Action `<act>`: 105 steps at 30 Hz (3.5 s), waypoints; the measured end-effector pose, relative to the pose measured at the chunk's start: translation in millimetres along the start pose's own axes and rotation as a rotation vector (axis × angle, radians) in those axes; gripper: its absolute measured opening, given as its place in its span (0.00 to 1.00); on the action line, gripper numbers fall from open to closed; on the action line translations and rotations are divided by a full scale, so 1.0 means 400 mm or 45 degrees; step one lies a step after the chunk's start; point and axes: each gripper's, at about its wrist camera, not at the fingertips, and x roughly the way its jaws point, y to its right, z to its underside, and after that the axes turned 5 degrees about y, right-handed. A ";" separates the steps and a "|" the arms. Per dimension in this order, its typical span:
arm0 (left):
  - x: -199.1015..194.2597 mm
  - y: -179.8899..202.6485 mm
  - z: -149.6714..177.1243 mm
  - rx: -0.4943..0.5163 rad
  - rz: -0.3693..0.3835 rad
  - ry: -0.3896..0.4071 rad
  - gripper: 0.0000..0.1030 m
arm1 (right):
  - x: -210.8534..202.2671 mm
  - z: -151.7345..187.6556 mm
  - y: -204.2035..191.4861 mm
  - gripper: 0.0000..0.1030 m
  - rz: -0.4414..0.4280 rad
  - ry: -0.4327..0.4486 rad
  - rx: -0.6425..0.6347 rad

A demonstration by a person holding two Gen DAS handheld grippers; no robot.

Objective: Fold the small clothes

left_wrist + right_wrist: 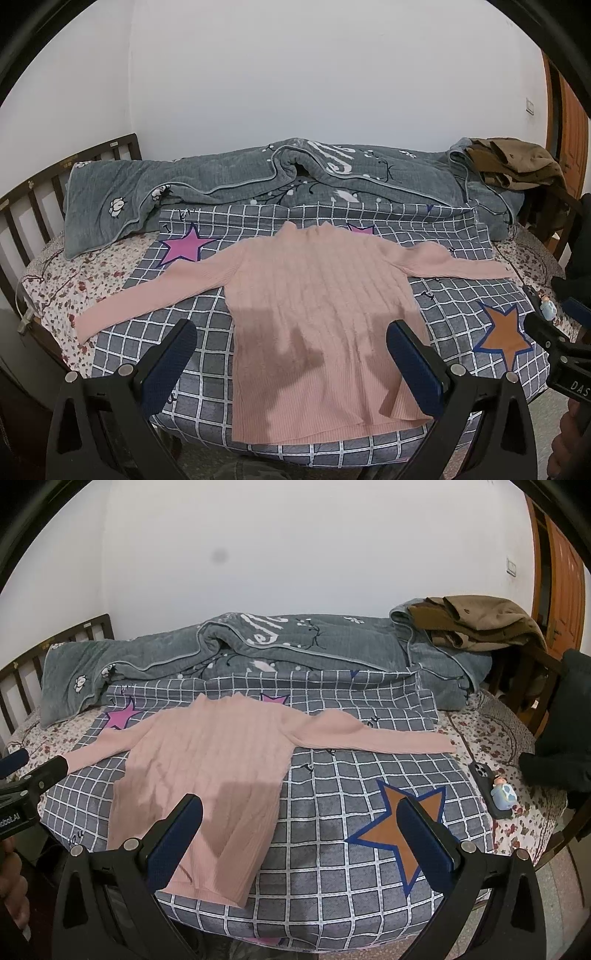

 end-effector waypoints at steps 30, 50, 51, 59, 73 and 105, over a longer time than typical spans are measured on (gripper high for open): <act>0.002 -0.010 0.010 -0.007 -0.006 -0.004 1.00 | -0.012 -0.004 -0.013 1.00 -0.004 0.001 -0.004; -0.001 -0.033 0.004 -0.024 -0.020 -0.002 1.00 | -0.009 -0.004 -0.024 1.00 -0.014 0.002 -0.010; -0.001 -0.035 0.005 -0.024 -0.023 -0.002 1.00 | -0.009 -0.003 -0.024 1.00 -0.017 0.004 -0.009; -0.007 -0.055 -0.001 -0.024 -0.023 0.007 1.00 | -0.012 0.000 -0.026 1.00 -0.042 0.001 -0.001; 0.100 -0.191 0.021 -0.150 -0.026 0.005 1.00 | 0.053 0.002 -0.082 1.00 -0.081 0.006 -0.034; 0.559 -0.931 0.270 -0.827 -0.313 -0.210 0.66 | 0.423 0.016 -0.176 0.97 -0.088 0.002 0.091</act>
